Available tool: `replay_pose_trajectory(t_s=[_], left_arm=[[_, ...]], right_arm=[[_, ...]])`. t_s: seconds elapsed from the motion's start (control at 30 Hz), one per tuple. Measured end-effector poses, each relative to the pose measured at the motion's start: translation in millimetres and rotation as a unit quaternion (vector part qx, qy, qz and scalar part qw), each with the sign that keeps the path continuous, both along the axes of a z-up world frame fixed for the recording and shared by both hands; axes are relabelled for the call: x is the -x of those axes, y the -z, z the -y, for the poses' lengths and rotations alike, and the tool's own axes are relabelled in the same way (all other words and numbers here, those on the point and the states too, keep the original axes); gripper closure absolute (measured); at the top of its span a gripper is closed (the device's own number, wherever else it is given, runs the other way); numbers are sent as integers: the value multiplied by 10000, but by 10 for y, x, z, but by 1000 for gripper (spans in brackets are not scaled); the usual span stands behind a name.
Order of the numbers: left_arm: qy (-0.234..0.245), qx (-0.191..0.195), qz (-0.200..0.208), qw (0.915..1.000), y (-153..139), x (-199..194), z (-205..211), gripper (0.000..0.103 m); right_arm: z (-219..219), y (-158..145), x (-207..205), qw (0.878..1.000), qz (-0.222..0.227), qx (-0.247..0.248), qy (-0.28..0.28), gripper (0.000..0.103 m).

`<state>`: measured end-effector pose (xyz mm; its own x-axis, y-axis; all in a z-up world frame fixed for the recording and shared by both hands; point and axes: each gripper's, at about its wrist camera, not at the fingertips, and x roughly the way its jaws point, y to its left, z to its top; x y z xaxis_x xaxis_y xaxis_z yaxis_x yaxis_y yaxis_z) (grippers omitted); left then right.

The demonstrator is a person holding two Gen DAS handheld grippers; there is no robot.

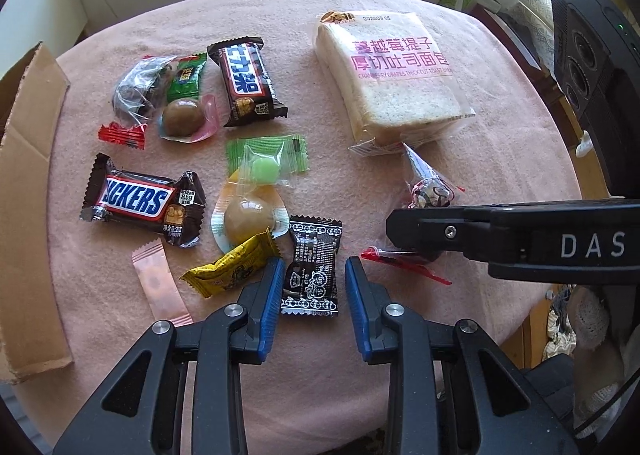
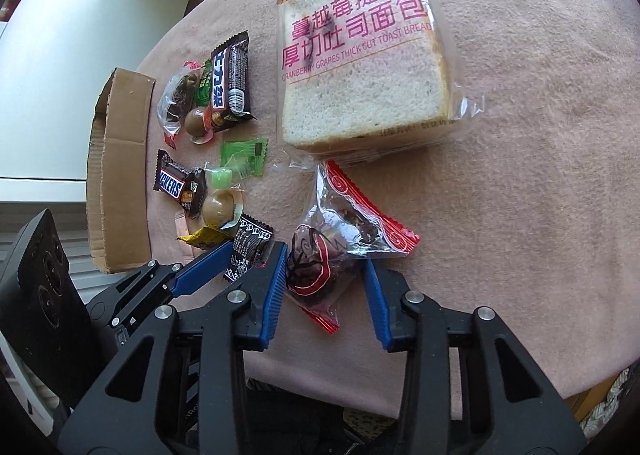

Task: Organize snacks
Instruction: 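Grasp the black candy packet with the left tool while the right tool grasps the clear red-trimmed bag, then carry the black packet and red-trimmed bag with both tools over the cardboard box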

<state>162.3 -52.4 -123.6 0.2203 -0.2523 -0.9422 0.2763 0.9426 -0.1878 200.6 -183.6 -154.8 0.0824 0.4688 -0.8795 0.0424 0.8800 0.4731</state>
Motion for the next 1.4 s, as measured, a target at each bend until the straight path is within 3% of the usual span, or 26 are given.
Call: replay_pose_trajectory(t_s=[0.07, 0.2, 0.3, 0.47, 0.8, 0.97, 1.07, 1.1, 1.2, 1.27, 1.3, 1.4], left_arm=[[-121, 58, -16, 9999, 5, -5, -12, 78], [-420, 306, -103, 9986, 14, -4, -108, 78], [-510, 289, -85, 9982, 7, 25, -132, 78], [-243, -67, 107, 9996, 10, 45, 39, 78], [-466, 148, 161, 9987, -103, 60, -57, 82], [-115, -103, 66, 9999, 3, 48, 118, 82], [-127, -177, 73, 9997, 1, 11, 176, 75], [-121, -124, 50, 9998, -1, -7, 197, 67], [-44, -273, 164, 9995, 9, -30, 280, 66], [-58, -327, 201, 9992, 6, -35, 296, 72], [-149, -303, 197, 9992, 5, -40, 266, 80], [-452, 2, 90, 9989, 2, -60, 117, 80]], right_arm=[[54, -13, 29, 10000, 16, 43, -28, 64], [26, -57, 50, 9994, 106, 256, -206, 65], [38, -90, 68, 9982, 202, 447, -336, 65], [39, -79, 72, 9974, 230, 561, -402, 65], [-53, -179, 131, 9952, 405, 677, -577, 65], [-62, -166, 127, 9940, 423, 795, -618, 65], [-44, -152, 136, 9945, 388, 785, -568, 65], [-38, -152, 143, 9947, 385, 771, -563, 65], [-31, -137, 148, 9947, 367, 779, -556, 65], [-21, -124, 147, 9945, 366, 800, -563, 65], [-21, -116, 147, 9945, 360, 806, -564, 65], [-15, -122, 153, 9945, 382, 794, -560, 65]])
